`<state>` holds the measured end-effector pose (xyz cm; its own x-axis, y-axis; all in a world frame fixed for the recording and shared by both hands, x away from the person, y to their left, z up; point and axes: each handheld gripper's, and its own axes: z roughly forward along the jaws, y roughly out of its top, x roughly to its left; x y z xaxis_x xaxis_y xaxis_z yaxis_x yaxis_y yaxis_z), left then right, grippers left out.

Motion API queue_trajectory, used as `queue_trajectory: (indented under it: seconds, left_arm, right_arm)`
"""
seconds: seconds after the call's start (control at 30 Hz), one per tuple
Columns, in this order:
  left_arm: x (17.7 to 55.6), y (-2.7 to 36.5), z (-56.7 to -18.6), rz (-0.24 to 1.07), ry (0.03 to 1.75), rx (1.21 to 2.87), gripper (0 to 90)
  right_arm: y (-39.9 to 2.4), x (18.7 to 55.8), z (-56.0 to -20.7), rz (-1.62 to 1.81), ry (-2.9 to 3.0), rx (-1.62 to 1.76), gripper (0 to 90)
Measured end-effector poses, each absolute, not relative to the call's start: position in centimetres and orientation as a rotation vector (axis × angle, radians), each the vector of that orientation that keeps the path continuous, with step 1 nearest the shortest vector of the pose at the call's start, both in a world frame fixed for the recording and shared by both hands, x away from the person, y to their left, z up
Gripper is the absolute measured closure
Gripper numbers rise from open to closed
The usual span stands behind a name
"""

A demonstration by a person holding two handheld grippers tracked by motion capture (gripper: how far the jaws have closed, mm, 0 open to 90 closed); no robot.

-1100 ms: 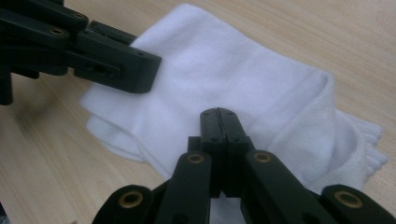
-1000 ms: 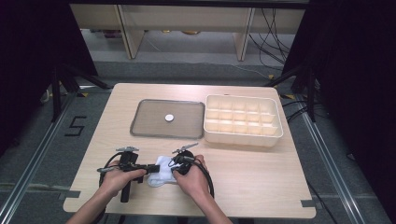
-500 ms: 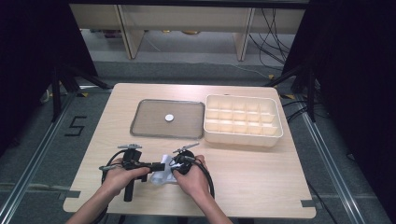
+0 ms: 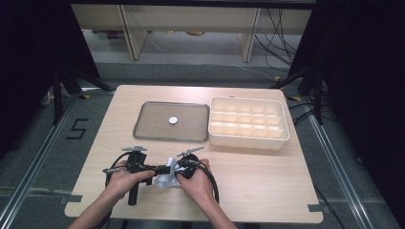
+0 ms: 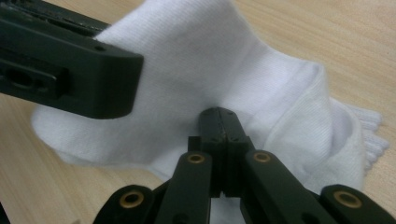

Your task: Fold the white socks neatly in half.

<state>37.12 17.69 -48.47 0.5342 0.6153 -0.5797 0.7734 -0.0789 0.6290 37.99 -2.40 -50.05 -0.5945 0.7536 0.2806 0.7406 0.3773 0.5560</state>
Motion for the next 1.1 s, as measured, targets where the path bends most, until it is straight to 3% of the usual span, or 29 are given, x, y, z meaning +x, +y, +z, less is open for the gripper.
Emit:
queue_trajectory:
  seconds: [0.5, 0.77, 1.1]
  left_arm:
    - [37.1, 17.4, -48.4, -0.173, 1.140, 1.784, 83.6]
    - [37.2, 17.8, -48.4, -0.176, 1.151, 1.781, 83.2]
    - [37.5, 17.6, -48.3, -0.172, 1.152, 1.781, 82.6]
  right_arm:
    - [-2.3, 37.7, -49.8, 1.064, 2.569, 1.442, 90.0]
    - [-6.8, 38.3, -46.1, 1.059, 2.430, 1.508, 90.0]
    - [-9.6, 38.4, -48.2, 0.913, 2.418, 1.559, 90.0]
